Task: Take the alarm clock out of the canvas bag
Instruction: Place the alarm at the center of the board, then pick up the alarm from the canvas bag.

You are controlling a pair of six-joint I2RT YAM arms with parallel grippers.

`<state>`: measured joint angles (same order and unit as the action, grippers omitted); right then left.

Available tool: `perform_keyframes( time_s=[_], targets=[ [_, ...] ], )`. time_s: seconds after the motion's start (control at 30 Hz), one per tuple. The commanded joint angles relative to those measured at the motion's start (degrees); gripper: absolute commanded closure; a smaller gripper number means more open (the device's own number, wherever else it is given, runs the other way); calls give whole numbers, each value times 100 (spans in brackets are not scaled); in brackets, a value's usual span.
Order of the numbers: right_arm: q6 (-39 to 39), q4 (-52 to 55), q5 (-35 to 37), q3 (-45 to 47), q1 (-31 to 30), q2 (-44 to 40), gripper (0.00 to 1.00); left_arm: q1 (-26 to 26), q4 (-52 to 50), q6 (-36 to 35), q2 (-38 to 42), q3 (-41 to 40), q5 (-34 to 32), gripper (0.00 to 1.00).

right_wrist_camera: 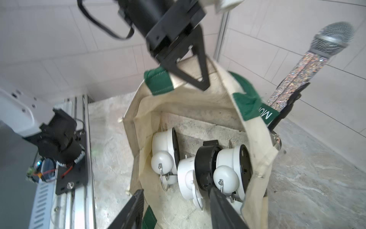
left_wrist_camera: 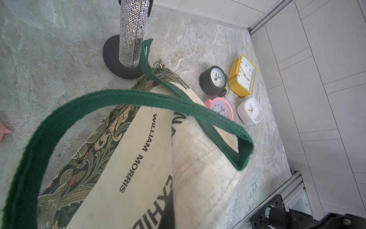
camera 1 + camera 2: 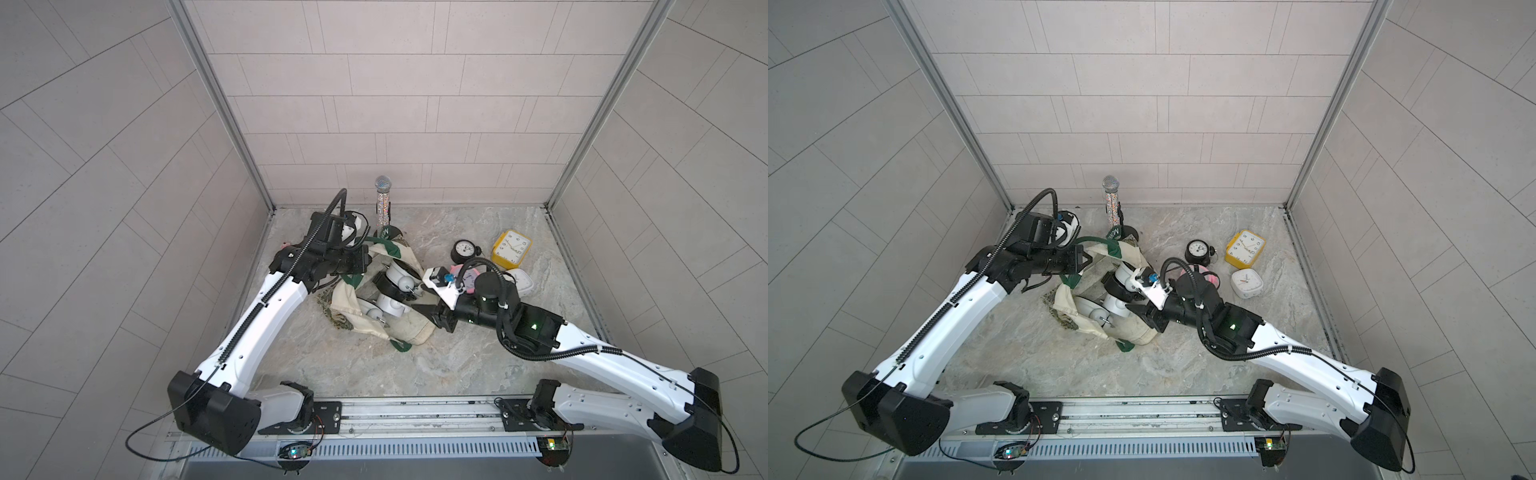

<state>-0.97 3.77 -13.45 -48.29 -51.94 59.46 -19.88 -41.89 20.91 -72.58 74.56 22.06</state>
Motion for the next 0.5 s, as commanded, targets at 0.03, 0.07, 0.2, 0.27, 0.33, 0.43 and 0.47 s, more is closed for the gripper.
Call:
perform_keyframes(
  time_s=[0.03, 0.07, 0.2, 0.27, 0.33, 0.43, 0.47],
  targets=[
    [-667, -225, 715, 105, -229, 303, 49, 65, -4, -55, 263, 225, -50, 100],
    [-728, -279, 878, 147, -290, 366, 49, 72, 5, -58, 267, 225, -40, 100],
    [-1163, -639, 1449, 382, -572, 566, 50, 72, 14, -53, 246, 225, -1, 100],
    [-1392, -797, 1521, 472, -673, 699, 49, 71, 6, -66, 244, 225, 8, 100],
    [-1628, -905, 1615, 506, -752, 919, 49, 76, -10, -83, 252, 234, 8, 100],
    [-1882, -1082, 1951, 544, -851, 1227, 49, 80, -21, -109, 267, 234, 9, 100],
    [-1928, -1158, 2009, 552, -857, 1309, 48, 89, -21, -111, 262, 226, 10, 100]
  ],
)
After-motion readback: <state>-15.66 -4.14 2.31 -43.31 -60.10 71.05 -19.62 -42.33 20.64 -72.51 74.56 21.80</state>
